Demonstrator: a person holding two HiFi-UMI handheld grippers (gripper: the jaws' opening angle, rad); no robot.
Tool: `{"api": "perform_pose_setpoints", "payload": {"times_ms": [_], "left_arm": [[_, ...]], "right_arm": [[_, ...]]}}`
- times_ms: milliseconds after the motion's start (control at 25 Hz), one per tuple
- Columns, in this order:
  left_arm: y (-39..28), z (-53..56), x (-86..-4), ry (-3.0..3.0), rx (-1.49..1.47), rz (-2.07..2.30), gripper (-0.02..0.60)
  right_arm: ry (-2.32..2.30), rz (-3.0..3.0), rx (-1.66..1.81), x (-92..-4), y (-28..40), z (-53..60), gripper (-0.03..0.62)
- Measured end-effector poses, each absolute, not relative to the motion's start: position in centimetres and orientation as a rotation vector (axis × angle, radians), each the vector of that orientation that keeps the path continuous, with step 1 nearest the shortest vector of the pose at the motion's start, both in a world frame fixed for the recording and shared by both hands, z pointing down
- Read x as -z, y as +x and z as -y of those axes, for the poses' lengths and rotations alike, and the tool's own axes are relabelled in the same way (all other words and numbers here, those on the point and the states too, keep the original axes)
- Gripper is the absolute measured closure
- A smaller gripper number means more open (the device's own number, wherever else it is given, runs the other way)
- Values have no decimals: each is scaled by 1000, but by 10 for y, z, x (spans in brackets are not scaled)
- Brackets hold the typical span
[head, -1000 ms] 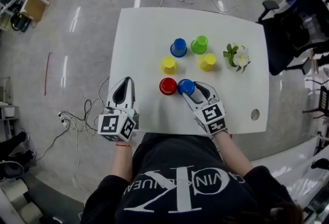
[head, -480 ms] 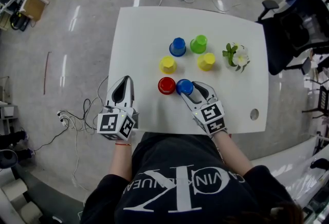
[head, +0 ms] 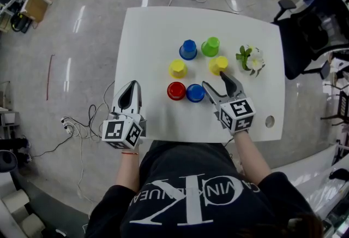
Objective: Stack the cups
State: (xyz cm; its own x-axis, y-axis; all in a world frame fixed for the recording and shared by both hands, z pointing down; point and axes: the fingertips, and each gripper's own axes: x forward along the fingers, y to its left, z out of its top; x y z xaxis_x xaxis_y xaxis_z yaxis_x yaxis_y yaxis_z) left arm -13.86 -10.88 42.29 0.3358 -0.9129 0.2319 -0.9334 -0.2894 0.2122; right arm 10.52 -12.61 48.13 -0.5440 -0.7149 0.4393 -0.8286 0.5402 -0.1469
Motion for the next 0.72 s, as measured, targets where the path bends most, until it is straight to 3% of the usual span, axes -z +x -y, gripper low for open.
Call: {"api": "perform_pose_setpoints", "payload": {"times_ms": [440, 520, 560, 720], "left_arm": [[-165, 87, -424, 2230, -127, 1722, 577], [-168, 83, -426, 2222, -134, 1728, 577], [-169, 82, -427, 2220, -135, 1729, 577], [-171, 82, -427, 2215, -124, 1734, 577]], "right_arm": [[1575, 2193, -504, -523, 152, 185, 284], [1584, 2187, -505, -525, 156, 187, 313], [1576, 2194, -495, -524, 157, 187, 364], [1447, 2256, -436, -518, 150, 169, 365]]}}
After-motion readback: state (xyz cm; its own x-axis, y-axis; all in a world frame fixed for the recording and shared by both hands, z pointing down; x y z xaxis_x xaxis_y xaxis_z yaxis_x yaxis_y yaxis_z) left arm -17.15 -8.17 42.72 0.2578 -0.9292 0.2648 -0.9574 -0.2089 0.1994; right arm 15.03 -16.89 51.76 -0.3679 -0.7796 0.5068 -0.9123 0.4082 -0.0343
